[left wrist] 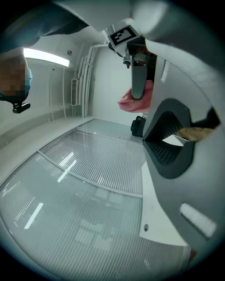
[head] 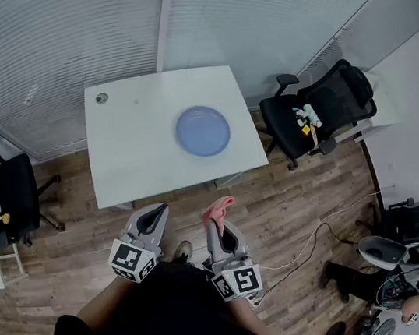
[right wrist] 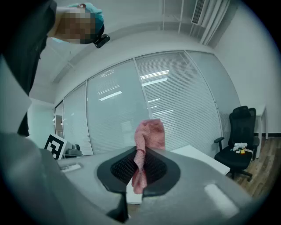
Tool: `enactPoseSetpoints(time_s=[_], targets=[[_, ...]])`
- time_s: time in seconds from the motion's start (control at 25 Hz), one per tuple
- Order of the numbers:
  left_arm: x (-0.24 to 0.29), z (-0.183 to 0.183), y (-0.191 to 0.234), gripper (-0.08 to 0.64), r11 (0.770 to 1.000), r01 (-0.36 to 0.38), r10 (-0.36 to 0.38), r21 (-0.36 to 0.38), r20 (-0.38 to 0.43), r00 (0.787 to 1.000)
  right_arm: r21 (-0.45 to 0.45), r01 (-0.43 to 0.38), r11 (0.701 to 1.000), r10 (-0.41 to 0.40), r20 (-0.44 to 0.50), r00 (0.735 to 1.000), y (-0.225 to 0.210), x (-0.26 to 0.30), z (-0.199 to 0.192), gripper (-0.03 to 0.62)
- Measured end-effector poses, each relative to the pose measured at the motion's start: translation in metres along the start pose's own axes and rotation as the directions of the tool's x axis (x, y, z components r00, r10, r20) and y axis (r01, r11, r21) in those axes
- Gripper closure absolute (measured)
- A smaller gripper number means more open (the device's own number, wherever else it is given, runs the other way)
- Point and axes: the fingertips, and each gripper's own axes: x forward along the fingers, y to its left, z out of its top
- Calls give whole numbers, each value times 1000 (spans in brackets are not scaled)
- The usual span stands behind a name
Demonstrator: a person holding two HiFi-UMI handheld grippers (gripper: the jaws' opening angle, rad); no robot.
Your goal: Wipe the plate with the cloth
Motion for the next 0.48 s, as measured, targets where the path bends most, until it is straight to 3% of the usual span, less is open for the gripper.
enactPoseSetpoints(time_s=[0.48], targets=[[12,-6,-8,557,1000,-22,22,9,-14,1000,13,-62,998,62,21,998,-6,-8,8,569]])
